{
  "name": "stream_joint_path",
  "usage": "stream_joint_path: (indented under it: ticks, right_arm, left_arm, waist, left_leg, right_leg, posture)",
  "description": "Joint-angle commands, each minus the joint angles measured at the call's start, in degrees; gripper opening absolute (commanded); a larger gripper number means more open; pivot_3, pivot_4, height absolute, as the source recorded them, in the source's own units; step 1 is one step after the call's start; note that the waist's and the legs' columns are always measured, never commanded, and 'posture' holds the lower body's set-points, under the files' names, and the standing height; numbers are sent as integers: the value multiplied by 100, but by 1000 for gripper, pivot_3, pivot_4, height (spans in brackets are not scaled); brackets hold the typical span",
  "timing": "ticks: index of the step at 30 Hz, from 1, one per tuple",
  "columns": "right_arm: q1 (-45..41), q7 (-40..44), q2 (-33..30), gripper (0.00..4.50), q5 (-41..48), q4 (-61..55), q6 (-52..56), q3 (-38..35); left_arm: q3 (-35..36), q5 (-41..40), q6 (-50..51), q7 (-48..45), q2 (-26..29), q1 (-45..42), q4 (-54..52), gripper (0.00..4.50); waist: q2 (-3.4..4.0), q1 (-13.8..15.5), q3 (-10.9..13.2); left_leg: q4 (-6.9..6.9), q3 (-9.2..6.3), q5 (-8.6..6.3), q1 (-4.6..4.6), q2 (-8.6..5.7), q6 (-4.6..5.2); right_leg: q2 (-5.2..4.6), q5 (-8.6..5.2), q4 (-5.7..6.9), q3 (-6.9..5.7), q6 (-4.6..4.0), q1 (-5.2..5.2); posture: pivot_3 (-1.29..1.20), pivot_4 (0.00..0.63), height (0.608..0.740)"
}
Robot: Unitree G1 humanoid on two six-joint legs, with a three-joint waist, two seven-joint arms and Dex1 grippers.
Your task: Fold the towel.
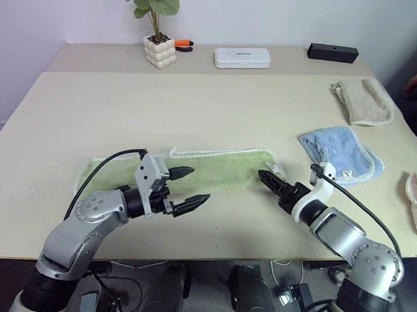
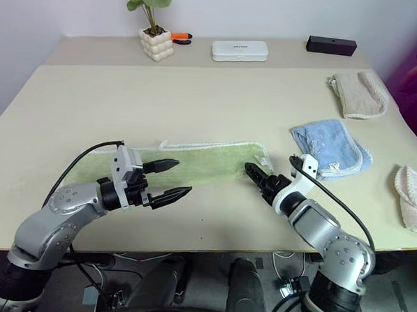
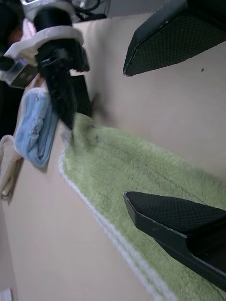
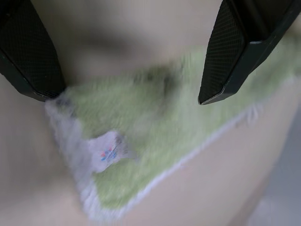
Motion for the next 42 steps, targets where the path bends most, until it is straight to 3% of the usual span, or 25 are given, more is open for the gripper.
stream_joint_path:
  ticks: [1,8,11,18,21,26,30,35,42]
  right_arm:
    - [-192,-396,21,3606,22,377,-241,-113]
    - [-277,-552,-175,27,193,388,-455,-73]
    - [-276,-509,-482,27,350,256,-506,-174]
    - [1,745,-2934,27,74,-212,-342,-295]
    - [187,1502,-3879,27,-350,-487,-474,98]
    - [-137,2521,-4600,27,-1021,-922,-900,1231]
    - [-728,3039,-4619,27,-1671,-1298,-1135,2614]
    - [-1373,3108,-3844,27,-2606,-1033,-1343,4149]
    - [-1364,3573,-3495,27,-3154,-621,-1557,4517]
  left_arm:
    - [23,109,-187,-13,16,57,-124,3998]
    - [-75,296,-313,-6,-44,235,-121,3998]
    - [-107,375,-362,14,-95,248,-62,3998]
    - [-98,643,-556,66,-225,-135,614,3998]
    - [-160,705,-655,-26,-230,-159,721,3998]
    - [-173,751,-717,-20,-286,-191,765,3998]
    - [-127,742,-696,29,-299,-93,641,3998]
    - [-130,776,-685,134,-318,19,512,3998]
    - [-96,797,-668,227,-312,132,386,3998]
  waist:
    - [0,1,0]
    - [6,0,-1]
    - [15,18,0]
    - [37,4,1]
    - [37,-10,0]
    - [35,0,-1]
    - [35,10,0]
    - [21,20,3]
    - [20,23,3]
  left_leg:
    - [0,2,0,0,0,0]
    - [-2,5,0,0,1,0]
    - [-1,6,0,-2,-1,0]
    - [-3,11,-2,-7,2,5]
    - [-9,22,-7,-6,8,14]
    - [-5,30,-9,-7,11,17]
    - [1,28,-9,-12,11,17]
    - [1,25,-11,-17,8,18]
    - [7,21,-11,-24,-1,18]
  right_leg:
    - [0,1,-1,0,0,0]
    - [0,1,-3,1,1,-1]
    - [-2,1,-6,1,0,0]
    - [2,11,-33,-2,14,7]
    - [1,11,-43,0,16,7]
    - [0,13,-51,1,18,9]
    - [0,19,-58,0,22,9]
    - [-2,21,-68,1,22,9]
    - [-5,26,-70,1,27,7]
  posture:
    - [0,150,740]
    - [0,150,740]
    - [0,150,740]
    - [0,150,740]
    - [0,150,740]
    - [0,150,740]
    - [0,150,740]
    - [0,150,740]
    - [0,150,740]
